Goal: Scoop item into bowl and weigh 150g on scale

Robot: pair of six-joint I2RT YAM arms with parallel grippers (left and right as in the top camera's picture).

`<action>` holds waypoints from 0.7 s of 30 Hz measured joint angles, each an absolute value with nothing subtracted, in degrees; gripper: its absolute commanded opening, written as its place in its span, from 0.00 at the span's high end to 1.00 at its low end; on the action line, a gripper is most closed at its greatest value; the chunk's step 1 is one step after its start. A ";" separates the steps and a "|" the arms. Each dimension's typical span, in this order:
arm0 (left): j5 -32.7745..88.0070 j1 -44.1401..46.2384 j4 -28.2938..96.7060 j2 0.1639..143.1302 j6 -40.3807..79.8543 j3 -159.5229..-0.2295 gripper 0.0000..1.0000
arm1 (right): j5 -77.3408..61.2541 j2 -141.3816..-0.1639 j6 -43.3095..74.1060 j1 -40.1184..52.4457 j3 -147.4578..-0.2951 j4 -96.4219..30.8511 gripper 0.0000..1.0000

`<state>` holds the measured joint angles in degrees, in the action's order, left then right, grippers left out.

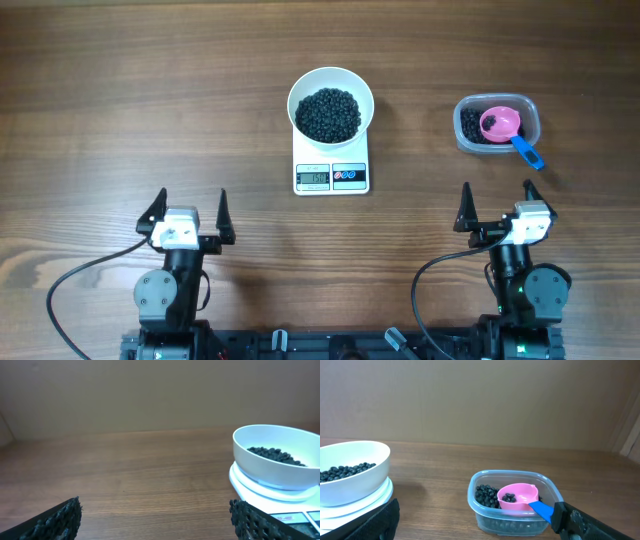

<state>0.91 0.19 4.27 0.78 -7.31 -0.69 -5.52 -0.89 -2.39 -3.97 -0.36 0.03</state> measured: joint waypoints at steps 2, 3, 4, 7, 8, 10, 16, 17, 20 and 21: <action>0.67 0.19 4.27 0.78 -8.23 -0.69 0.00 | -5.52 -0.89 -2.39 -3.99 -0.36 0.05 0.00; 0.67 0.19 4.27 0.78 -8.56 -0.69 0.00 | -5.52 -0.89 -2.39 -3.97 -0.36 0.03 0.00; 0.67 0.19 4.27 0.78 -8.75 -0.69 0.00 | -5.52 -0.89 -2.39 -3.99 -0.36 0.05 0.00; 0.69 0.19 4.27 0.78 -8.97 -0.69 0.00 | -5.52 -0.89 -2.37 -3.99 -0.36 0.05 0.00; 0.67 0.19 4.27 0.78 -8.97 -0.69 0.00 | -5.54 -0.89 -2.37 -3.99 -0.36 0.05 0.00; 0.67 0.19 4.27 0.78 -8.99 -0.69 0.00 | -5.52 -0.89 -2.39 -3.99 -0.36 0.05 0.00; 0.67 0.19 4.27 0.78 -8.99 -0.69 0.00 | -5.52 -0.89 -2.39 -3.97 -0.36 0.05 0.00; 0.67 0.19 4.27 0.78 -8.99 -0.69 0.00 | -5.52 -0.89 -2.39 -3.97 -0.36 0.05 0.00; 0.67 0.19 4.27 0.78 -8.99 -0.69 0.00 | -5.52 -0.89 -2.37 -3.97 -0.36 0.05 0.00; 0.69 0.19 4.27 0.78 -8.99 -0.69 0.00 | -5.52 -0.89 -2.39 -3.99 -0.36 0.03 0.00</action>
<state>0.69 0.19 4.27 0.78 -8.99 -0.69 -5.52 -0.89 -2.39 -3.99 -0.36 0.03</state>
